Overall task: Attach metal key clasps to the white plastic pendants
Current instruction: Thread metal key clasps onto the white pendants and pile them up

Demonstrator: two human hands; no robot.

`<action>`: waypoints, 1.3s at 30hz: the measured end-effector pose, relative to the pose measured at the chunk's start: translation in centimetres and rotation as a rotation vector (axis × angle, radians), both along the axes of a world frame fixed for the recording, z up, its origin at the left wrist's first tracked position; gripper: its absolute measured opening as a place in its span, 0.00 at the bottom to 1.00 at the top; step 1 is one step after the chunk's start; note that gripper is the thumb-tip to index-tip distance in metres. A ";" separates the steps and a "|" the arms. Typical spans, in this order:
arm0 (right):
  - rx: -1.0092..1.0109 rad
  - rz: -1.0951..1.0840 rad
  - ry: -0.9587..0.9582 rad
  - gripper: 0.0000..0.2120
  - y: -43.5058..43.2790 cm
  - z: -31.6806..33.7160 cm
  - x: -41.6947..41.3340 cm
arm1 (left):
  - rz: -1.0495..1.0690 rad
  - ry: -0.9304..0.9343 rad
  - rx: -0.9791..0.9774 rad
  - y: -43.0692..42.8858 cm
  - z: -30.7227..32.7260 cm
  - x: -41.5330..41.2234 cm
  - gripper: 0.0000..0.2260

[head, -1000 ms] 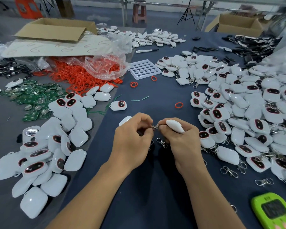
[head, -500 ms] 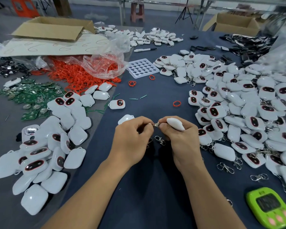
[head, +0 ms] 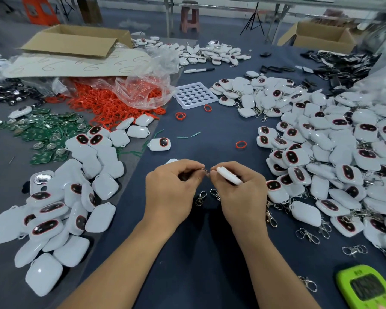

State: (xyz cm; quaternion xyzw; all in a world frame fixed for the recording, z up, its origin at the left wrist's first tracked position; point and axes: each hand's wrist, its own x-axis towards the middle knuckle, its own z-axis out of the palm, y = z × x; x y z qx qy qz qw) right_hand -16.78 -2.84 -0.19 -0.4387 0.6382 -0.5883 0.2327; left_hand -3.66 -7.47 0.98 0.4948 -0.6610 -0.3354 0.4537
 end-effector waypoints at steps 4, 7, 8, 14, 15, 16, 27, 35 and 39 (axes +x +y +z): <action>0.023 -0.027 0.127 0.06 0.0 0.0 0.2 | -0.051 -0.071 -0.038 0.1 -0.4 -0.1 0.12; 0.049 -0.005 0.119 0.06 0.1 0.0 0.1 | -0.077 -0.153 -0.133 0.4 -0.3 -0.1 0.14; 0.056 0.000 0.120 0.06 0.1 0.0 0.0 | -0.080 -0.171 -0.155 0.5 -0.3 -0.1 0.15; 0.082 0.032 0.054 0.04 -0.1 0.4 0.3 | -0.073 -0.050 -0.080 0.1 -0.5 -0.1 0.13; 0.077 0.031 0.049 0.04 -0.2 0.3 0.2 | -0.083 -0.014 -0.064 0.0 -0.4 -0.1 0.13; 0.068 0.031 0.041 0.05 -0.3 0.3 0.1 | -0.090 0.011 -0.047 -0.1 -0.3 -0.2 0.13; 0.009 0.083 -0.150 0.06 -0.6 -0.2 -0.7 | -0.138 -0.036 -0.027 -0.2 0.1 -0.3 0.10; 0.019 0.157 -0.130 0.07 -0.4 0.0 -0.9 | -0.194 -0.065 0.049 -0.3 0.6 0.3 0.08; 0.047 0.218 -0.103 0.07 -0.1 0.3 -1.1 | -0.238 -0.134 0.082 -0.5 0.8 0.8 0.09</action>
